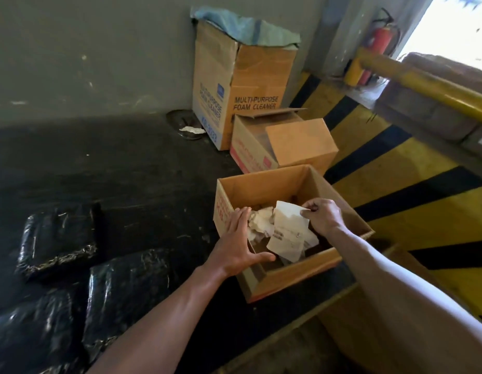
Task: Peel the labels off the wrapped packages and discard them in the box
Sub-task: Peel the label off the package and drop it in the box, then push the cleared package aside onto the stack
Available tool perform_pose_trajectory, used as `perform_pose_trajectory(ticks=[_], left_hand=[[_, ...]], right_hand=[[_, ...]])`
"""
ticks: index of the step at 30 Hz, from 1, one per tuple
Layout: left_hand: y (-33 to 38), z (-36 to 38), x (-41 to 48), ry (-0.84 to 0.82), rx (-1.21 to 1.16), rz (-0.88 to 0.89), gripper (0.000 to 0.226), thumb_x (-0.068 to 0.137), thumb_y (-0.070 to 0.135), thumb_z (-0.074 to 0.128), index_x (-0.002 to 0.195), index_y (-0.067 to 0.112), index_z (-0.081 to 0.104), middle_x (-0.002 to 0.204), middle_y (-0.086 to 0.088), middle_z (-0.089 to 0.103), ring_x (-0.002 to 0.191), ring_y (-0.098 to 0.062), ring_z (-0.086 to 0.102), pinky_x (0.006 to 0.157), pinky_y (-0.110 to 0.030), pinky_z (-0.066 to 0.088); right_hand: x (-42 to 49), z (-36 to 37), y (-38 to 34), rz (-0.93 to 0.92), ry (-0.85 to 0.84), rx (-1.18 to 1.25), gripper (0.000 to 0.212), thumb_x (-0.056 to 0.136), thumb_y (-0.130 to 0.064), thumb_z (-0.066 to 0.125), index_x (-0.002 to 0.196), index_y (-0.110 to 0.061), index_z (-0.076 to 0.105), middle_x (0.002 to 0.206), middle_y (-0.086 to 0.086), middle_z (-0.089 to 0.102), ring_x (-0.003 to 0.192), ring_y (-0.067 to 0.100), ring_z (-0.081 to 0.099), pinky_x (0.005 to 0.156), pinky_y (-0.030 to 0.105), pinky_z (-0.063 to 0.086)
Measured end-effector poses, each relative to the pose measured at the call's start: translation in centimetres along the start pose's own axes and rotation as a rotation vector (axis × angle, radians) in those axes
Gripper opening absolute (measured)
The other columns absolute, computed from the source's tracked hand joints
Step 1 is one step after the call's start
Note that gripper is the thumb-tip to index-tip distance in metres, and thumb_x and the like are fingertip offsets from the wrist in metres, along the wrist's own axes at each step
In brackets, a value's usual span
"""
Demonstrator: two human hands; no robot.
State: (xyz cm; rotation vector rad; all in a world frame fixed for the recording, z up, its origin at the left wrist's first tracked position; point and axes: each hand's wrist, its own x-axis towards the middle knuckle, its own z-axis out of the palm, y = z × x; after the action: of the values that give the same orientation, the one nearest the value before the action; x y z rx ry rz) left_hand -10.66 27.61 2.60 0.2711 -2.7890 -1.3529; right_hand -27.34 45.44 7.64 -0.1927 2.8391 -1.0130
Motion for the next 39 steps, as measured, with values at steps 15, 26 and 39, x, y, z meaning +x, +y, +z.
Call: perform_pose_trajectory(ticks=[15, 26, 39], left_hand=[[0.1, -0.4, -0.1, -0.002, 0.268, 0.029, 0.121, 0.074, 0.080, 0.060, 0.158, 0.021, -0.004, 0.167, 0.005, -0.007, 0.151, -0.011, -0.010, 0.120, -0.044, 0.016], [-1.9, -6.1, -1.8, 0.214, 0.051, -0.133, 0.115, 0.075, 0.075, 0.064, 0.159, 0.023, 0.005, 0.167, 0.005, 0.006, 0.152, -0.014, -0.002, 0.121, -0.041, 0.012], [-22.3, -23.6, -15.3, 0.611, -0.233, -0.673, 0.105, 0.080, 0.058, 0.073, 0.159, 0.025, 0.014, 0.163, -0.006, 0.020, 0.149, -0.025, 0.019, 0.119, -0.046, 0.024]], right_hand=[[-0.5, 1.9, 1.3, -0.067, 0.049, -0.076, 0.051, 0.088, -0.027, 0.074, 0.134, -0.013, 0.059, 0.131, 0.011, 0.057, 0.117, 0.028, 0.058, 0.096, 0.046, 0.054], [-3.7, 3.2, -8.9, -0.242, -0.079, 0.058, 0.053, 0.083, -0.045, 0.073, 0.128, -0.018, 0.062, 0.120, 0.001, 0.063, 0.107, 0.018, 0.061, 0.090, 0.039, 0.056], [-11.5, 24.7, -25.3, -0.405, -0.480, 0.029, 0.068, 0.087, -0.048, 0.070, 0.145, -0.021, 0.048, 0.139, 0.000, 0.058, 0.123, 0.016, 0.057, 0.097, 0.033, 0.051]])
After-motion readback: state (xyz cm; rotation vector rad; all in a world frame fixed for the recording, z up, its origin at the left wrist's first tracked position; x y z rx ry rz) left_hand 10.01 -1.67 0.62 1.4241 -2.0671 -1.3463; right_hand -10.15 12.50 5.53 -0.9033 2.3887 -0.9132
